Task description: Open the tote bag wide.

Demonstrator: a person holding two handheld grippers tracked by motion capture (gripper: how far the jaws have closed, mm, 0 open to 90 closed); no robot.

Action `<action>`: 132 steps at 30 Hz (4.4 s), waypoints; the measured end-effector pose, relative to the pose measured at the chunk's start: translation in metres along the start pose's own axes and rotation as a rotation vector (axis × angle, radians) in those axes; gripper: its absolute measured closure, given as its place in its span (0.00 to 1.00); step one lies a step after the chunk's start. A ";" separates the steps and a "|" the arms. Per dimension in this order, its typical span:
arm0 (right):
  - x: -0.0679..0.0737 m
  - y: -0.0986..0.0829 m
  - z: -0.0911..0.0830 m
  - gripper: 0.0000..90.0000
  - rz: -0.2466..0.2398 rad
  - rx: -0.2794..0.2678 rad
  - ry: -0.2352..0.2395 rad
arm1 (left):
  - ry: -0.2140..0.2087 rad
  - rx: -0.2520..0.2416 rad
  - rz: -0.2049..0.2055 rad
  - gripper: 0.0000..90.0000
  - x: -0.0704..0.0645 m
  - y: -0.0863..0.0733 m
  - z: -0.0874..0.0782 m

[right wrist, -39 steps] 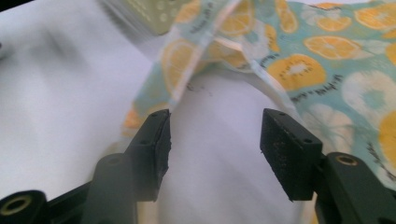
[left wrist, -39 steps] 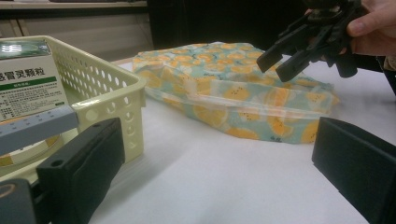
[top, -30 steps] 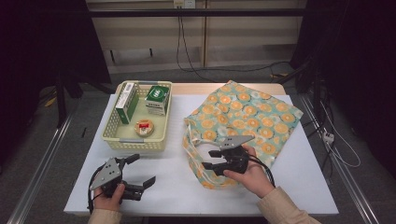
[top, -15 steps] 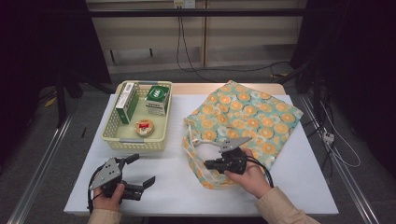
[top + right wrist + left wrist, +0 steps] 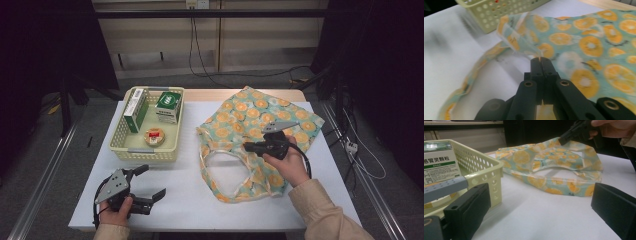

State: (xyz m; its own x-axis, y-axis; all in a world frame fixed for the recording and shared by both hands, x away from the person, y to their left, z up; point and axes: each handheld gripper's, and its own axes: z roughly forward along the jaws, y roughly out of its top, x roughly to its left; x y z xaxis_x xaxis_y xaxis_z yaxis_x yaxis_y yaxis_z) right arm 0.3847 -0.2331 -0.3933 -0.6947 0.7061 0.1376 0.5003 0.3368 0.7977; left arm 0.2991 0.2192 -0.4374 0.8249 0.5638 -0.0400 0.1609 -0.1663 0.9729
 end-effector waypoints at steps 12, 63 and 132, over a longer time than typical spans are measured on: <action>-0.070 -0.018 -0.005 1.00 0.156 -0.008 -0.133 | 0.003 -0.002 -0.003 0.03 0.001 0.000 -0.001; 0.001 -0.034 0.029 0.79 -0.083 0.069 -0.021 | -0.026 -0.015 -0.016 0.03 0.002 0.002 0.014; -0.058 -0.036 0.037 0.98 0.118 0.062 -0.189 | -0.039 -0.012 -0.016 0.03 0.003 0.002 0.016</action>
State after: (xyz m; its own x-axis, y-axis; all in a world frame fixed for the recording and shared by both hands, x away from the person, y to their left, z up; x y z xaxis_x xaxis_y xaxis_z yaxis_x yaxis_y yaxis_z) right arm 0.4258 -0.2632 -0.4517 -0.5233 0.8450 0.1105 0.6068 0.2784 0.7444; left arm 0.3107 0.2073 -0.4390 0.8426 0.5347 -0.0644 0.1680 -0.1473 0.9747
